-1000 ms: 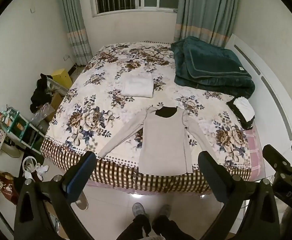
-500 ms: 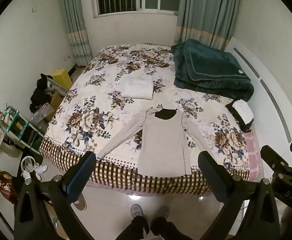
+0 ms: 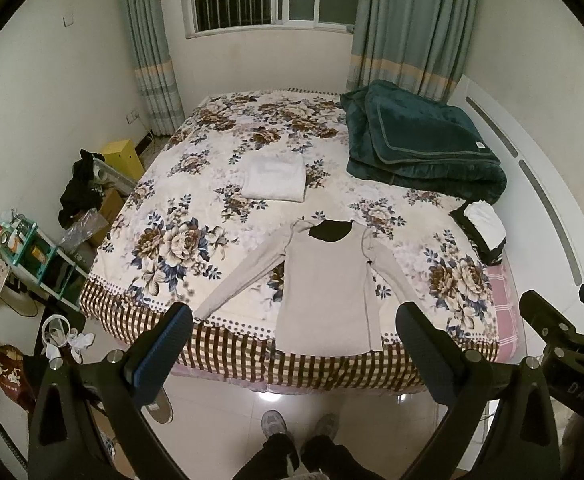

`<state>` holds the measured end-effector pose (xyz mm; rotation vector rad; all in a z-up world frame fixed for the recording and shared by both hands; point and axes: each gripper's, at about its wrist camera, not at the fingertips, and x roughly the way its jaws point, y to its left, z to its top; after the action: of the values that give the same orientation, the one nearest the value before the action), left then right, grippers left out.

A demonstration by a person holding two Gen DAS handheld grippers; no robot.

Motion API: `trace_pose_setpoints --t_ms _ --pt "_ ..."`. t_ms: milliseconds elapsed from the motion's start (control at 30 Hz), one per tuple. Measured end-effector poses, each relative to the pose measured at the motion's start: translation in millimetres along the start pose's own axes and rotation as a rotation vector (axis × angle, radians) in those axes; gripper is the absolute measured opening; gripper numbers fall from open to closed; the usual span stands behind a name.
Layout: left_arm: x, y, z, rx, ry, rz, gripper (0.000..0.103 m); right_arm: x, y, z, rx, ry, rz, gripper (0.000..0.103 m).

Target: Fold small clothes

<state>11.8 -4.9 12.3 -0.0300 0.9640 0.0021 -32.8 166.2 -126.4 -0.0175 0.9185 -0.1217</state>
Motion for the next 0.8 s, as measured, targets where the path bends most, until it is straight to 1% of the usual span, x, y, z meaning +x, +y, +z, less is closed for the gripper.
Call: trace_pose_setpoints --t_ms 133,200,300,333,367,633,800 --pt "-0.4 1.5 -1.9 0.000 -0.002 -0.002 0.103 0.3 0.0 1.1 0.001 0.003 -0.001 0.103" --pt "-1.4 -0.6 2.7 0.004 -0.005 0.001 0.103 0.5 0.8 1.5 -0.001 0.000 -0.003 0.103" --pt "-5.7 5.9 12.8 0.002 -0.009 -0.001 0.103 0.8 1.0 2.4 -0.001 0.001 -0.003 0.103" --pt "-5.1 5.8 8.6 0.004 -0.009 0.000 0.103 0.9 1.1 2.6 -0.001 0.001 -0.002 0.103" --pt "-5.5 5.5 12.5 0.004 -0.009 0.000 0.103 1.0 1.2 2.9 0.000 0.002 -0.002 0.103" --pt "-5.5 6.1 7.7 0.002 -0.010 -0.003 0.103 2.0 1.9 5.1 -0.003 0.000 -0.002 0.103" --pt "-5.0 6.3 15.1 0.000 -0.007 -0.004 0.103 2.9 2.2 6.5 -0.003 -0.001 -0.004 0.103"
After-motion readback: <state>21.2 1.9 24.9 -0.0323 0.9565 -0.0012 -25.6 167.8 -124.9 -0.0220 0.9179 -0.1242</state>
